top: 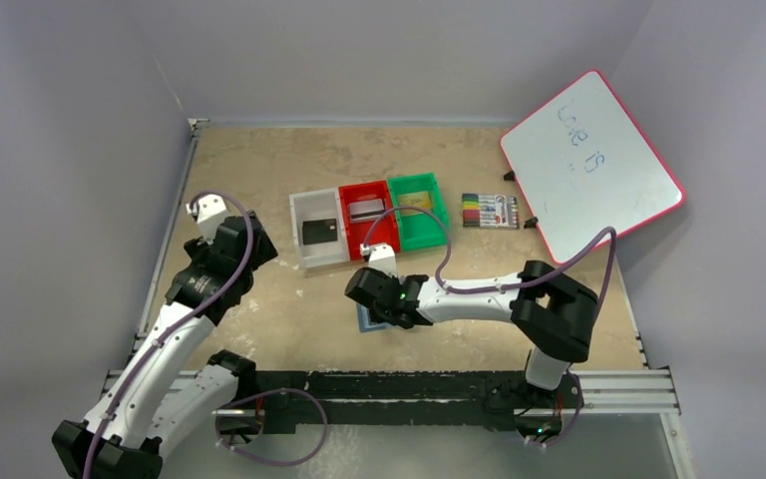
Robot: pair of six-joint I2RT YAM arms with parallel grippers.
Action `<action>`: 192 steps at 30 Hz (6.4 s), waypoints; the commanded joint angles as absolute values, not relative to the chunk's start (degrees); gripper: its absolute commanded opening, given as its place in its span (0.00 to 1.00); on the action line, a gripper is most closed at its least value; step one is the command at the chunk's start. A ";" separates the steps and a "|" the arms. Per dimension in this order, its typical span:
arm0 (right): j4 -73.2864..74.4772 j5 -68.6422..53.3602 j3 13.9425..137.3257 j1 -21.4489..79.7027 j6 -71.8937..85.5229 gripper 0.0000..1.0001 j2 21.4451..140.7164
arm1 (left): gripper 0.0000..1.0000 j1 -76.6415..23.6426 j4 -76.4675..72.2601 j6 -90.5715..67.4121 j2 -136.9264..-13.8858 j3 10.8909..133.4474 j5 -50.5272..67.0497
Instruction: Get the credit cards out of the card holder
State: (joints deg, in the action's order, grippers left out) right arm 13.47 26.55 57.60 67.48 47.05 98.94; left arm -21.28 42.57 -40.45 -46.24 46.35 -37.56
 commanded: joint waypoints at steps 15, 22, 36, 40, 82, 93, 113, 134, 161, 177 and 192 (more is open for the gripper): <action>-12.39 9.91 39.72 57.94 47.54 0.20 83.27 | 0.90 -22.49 11.02 -54.46 -41.91 30.30 4.29; -22.62 4.81 32.43 55.07 51.01 0.22 80.72 | 0.91 -37.50 3.49 -55.21 -50.19 30.85 -1.68; -27.60 2.81 27.86 52.75 52.99 0.22 79.77 | 0.91 -53.01 -12.07 -63.33 -73.77 32.29 -14.93; -27.61 2.94 27.27 52.62 53.09 0.23 79.13 | 0.89 -54.12 -14.92 -64.17 -77.28 33.46 -16.36; -17.44 5.06 25.30 52.10 53.06 0.47 65.59 | 0.49 -54.97 -41.39 -82.18 -86.26 22.38 -17.41; 7.82 23.50 32.17 52.11 55.85 0.45 58.26 | 0.41 -55.37 -41.86 -80.13 -88.35 26.34 -11.97; 10.94 26.42 31.16 52.12 57.96 0.43 48.93 | 0.32 -59.89 -44.63 -81.22 -105.64 33.24 -8.86; 3.65 19.48 29.05 52.10 55.92 0.38 46.75 | 0.35 -62.49 -15.60 -69.46 -88.17 41.01 -22.19; -16.45 0.63 30.56 51.29 53.44 0.33 73.79 | 0.47 -62.53 3.20 -69.01 -74.55 35.83 -34.74; -25.24 -7.62 26.77 45.11 52.13 0.32 79.84 | 0.46 -62.57 -0.61 -66.95 -80.93 37.27 -28.76; -30.86 -9.85 23.96 44.29 54.56 0.27 86.46 | 0.43 -62.55 -1.32 -66.57 -85.35 37.21 -25.50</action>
State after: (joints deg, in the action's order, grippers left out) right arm -28.32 -8.71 25.54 44.58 53.87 85.41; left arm -62.39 0.67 -67.83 -83.81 35.73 -27.55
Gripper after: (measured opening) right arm 0.276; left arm 0.445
